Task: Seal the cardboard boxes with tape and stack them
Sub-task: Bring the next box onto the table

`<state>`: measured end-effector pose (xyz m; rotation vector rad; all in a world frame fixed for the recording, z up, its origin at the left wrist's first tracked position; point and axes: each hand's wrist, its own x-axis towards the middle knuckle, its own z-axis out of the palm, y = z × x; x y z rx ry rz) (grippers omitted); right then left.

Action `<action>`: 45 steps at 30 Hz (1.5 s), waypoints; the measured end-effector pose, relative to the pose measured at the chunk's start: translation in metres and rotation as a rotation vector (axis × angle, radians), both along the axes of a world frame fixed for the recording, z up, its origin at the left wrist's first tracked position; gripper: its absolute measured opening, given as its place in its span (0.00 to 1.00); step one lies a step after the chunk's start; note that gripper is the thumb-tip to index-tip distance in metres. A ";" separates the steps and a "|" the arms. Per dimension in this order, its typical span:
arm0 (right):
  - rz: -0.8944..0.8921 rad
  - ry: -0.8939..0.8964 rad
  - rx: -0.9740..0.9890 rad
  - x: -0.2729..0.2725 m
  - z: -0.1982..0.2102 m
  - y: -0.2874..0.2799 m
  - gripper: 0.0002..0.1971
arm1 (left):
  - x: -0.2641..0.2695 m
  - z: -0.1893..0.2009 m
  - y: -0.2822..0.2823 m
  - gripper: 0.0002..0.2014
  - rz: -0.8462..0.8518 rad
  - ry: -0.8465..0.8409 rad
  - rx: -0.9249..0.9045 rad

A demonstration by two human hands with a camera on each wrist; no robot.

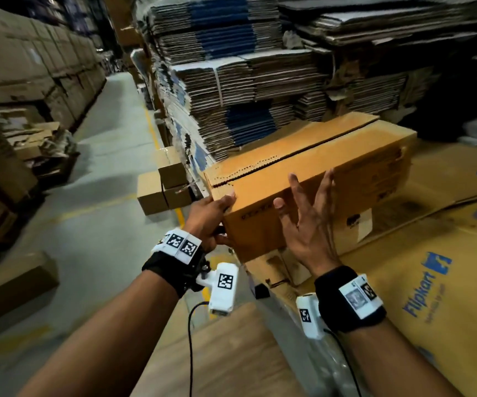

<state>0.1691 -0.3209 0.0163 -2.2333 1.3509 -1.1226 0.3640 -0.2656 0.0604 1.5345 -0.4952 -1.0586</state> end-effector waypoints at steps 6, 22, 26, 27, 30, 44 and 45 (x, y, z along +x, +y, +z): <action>0.151 0.140 -0.234 0.031 -0.002 0.078 0.28 | 0.031 -0.003 0.132 0.15 0.082 -0.098 -0.080; 0.773 0.337 -0.167 0.178 -0.079 0.438 0.31 | 0.128 -0.103 0.581 0.22 0.621 -0.138 0.025; 0.800 0.477 -0.084 0.192 -0.111 0.498 0.34 | 0.135 -0.139 0.673 0.28 0.675 -0.121 0.098; 0.800 0.523 -0.061 0.197 -0.118 0.507 0.36 | 0.136 -0.148 0.692 0.28 0.673 -0.110 0.119; 0.810 0.680 -0.028 0.207 -0.138 0.525 0.38 | 0.139 -0.169 0.739 0.29 0.653 -0.050 0.172; 1.003 0.957 0.006 0.208 -0.166 0.588 0.45 | 0.118 -0.227 0.834 0.23 0.716 0.038 0.207; 1.023 0.955 0.007 0.213 -0.169 0.589 0.47 | 0.120 -0.229 0.840 0.23 0.730 0.034 0.211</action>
